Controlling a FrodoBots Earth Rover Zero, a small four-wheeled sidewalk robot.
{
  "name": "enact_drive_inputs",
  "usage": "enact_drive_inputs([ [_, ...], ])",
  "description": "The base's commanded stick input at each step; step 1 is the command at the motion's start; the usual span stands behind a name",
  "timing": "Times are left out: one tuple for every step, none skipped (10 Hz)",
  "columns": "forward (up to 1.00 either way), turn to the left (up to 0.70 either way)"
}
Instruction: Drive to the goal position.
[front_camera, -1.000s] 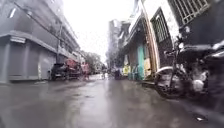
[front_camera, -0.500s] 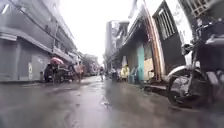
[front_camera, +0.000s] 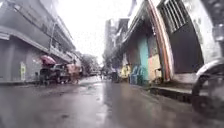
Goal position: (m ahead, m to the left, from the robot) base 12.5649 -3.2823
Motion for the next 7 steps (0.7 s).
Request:
enact_drive_inputs([
  [0.99,0.00],
  [0.99,0.00],
  [0.99,0.00],
  [0.99,0.00],
  [0.99,0.00],
  [0.99,0.00],
  [0.99,0.00],
])
